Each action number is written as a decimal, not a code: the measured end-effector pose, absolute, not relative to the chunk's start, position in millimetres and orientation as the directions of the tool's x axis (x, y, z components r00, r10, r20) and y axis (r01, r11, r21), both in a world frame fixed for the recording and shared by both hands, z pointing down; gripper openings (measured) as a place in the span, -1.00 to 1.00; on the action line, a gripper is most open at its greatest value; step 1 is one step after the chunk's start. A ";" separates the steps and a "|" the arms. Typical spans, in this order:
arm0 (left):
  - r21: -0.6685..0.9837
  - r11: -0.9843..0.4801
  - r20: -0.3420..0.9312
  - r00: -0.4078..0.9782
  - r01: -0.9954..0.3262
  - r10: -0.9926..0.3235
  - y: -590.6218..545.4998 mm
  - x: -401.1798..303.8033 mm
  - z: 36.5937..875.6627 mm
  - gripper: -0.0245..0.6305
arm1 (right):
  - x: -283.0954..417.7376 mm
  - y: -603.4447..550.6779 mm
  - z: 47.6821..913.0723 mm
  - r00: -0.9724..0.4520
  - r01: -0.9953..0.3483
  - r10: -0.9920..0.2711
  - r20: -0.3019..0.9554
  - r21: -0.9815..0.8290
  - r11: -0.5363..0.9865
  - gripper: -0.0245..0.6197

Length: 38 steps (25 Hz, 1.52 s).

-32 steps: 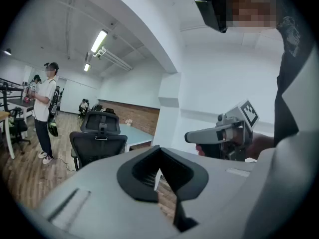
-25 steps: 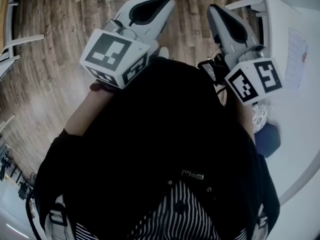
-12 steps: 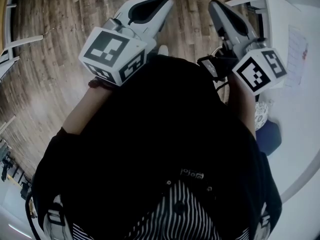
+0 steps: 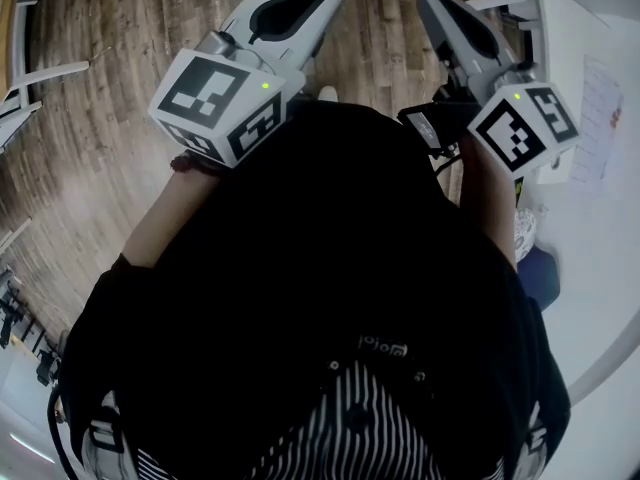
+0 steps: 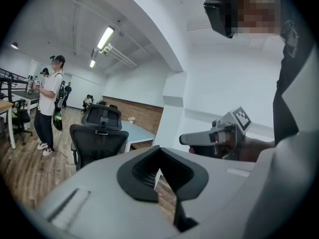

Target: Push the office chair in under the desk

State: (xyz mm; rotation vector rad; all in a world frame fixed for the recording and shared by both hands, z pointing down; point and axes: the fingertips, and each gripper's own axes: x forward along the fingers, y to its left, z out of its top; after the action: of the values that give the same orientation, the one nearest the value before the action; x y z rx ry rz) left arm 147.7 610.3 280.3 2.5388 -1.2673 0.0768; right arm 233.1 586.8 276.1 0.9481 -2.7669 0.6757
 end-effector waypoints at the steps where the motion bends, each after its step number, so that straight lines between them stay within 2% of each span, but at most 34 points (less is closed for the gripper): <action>1: 0.240 -0.562 0.184 0.606 -0.792 -0.774 609.1 147.9 282.6 -0.92 | 233.2 583.9 277.6 -0.800 -0.600 -0.541 0.260 -0.387 0.700 -0.92; 8: 0.223 -0.511 0.221 0.554 -0.830 -0.803 605.9 143.9 288.4 -0.92 | 248.3 577.0 286.5 -0.805 -0.593 -0.537 0.254 -0.393 0.703 -0.92; 15: 0.199 -0.521 0.228 0.556 -0.830 -0.799 602.6 155.7 290.3 -0.92 | 258.5 580.9 301.6 -0.791 -0.611 -0.540 0.288 -0.348 0.711 -0.92; 19: 0.209 -0.516 0.233 0.555 -0.830 -0.798 599.9 156.3 288.2 -0.92 | 257.4 573.7 301.5 -0.801 -0.598 -0.526 0.285 -0.381 0.705 -0.92; 38: 0.262 -0.505 0.224 0.561 -0.822 -0.797 482.8 94.1 297.1 -0.92 | 190.4 466.2 299.3 -0.792 -0.610 -0.523 0.314 -0.386 0.692 -0.92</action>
State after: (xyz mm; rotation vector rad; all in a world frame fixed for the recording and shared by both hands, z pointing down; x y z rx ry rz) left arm 94.1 482.8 297.1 2.4612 -1.3263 0.1058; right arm 190.4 466.2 299.3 0.9200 -2.7223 0.7174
